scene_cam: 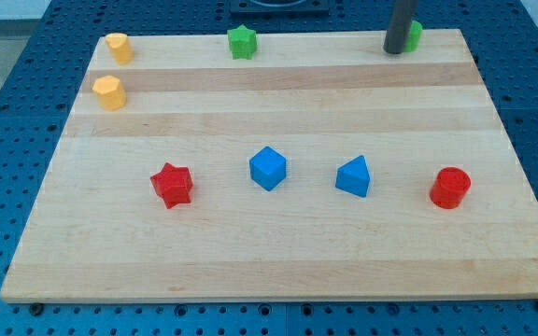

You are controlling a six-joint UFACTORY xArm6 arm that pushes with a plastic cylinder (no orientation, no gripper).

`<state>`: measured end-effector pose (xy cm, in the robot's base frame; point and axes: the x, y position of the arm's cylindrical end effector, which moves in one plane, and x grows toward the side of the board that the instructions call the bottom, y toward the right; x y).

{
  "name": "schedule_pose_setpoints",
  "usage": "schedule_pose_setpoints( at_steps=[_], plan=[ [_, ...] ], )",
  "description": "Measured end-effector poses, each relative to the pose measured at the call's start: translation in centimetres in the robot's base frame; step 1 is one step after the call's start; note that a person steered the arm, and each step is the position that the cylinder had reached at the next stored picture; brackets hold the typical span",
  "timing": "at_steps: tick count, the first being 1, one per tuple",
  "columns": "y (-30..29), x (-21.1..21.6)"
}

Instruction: Slide the green star to the top center of the board

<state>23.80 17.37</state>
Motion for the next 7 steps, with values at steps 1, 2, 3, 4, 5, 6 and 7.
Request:
schedule_pose_setpoints(
  at_steps=[1,2,3,4,5,6,7],
  plan=[
    [-5.7,3.2],
    [-16.2,5.3],
    [-26.2,6.1],
    [-31.4,4.2],
    [-34.4,0.6],
    [-34.8,-2.5],
    [-32.9,-2.6]
  ],
)
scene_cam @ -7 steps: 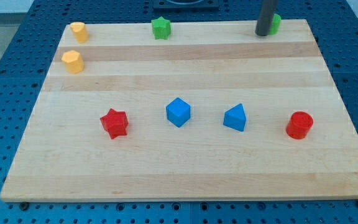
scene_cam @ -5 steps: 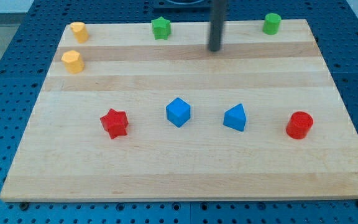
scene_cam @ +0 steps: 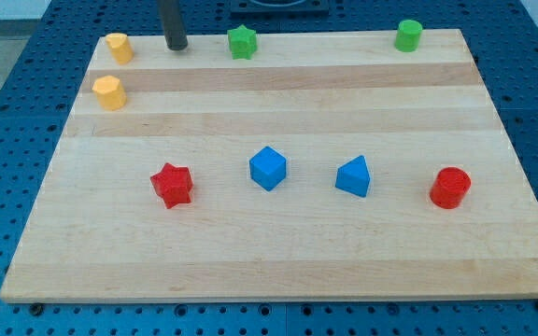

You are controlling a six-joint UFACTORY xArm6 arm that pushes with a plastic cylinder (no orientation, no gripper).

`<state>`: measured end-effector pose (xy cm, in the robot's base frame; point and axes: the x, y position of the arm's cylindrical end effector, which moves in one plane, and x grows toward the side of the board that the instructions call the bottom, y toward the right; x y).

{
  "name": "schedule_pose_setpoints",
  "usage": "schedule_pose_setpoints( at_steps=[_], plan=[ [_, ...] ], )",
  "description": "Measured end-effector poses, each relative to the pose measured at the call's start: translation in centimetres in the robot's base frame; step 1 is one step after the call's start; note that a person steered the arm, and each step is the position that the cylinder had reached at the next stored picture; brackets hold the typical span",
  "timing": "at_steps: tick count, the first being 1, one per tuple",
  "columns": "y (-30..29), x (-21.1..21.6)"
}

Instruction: Slide the green star to the top center of the board

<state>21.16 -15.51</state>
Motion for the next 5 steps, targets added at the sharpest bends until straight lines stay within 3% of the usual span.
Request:
schedule_pose_setpoints(
  at_steps=[3,5],
  plan=[
    [11.4,-1.0],
    [12.1,-1.0]
  ],
)
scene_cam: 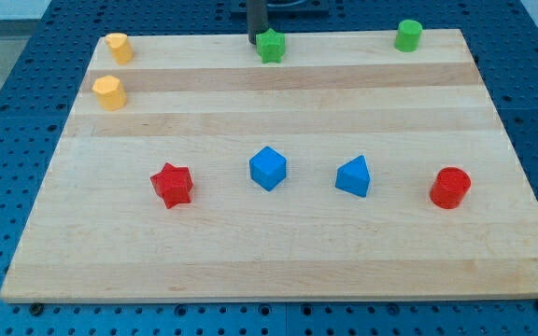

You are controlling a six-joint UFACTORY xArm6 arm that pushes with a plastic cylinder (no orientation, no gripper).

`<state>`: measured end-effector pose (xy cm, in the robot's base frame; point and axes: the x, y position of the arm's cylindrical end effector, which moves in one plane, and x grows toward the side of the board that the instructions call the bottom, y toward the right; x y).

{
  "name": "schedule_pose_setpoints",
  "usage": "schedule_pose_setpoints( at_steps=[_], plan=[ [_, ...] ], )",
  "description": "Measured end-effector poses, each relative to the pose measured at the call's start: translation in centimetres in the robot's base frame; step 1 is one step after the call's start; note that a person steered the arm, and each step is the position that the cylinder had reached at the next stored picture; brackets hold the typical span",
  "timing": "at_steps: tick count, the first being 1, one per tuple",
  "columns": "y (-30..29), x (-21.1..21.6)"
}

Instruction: Slide the green star to the top center of the board

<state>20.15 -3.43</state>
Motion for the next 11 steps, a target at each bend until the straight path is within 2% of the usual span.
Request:
schedule_pose_setpoints(
  at_steps=[2,3,4,5,8,9,11],
  plan=[
    [-0.2,9.1],
    [-1.4,9.7],
    [-2.3,14.3],
    [1.2,15.9],
    [1.7,7.6],
    [1.7,6.6],
    [3.7,7.7]
  ],
)
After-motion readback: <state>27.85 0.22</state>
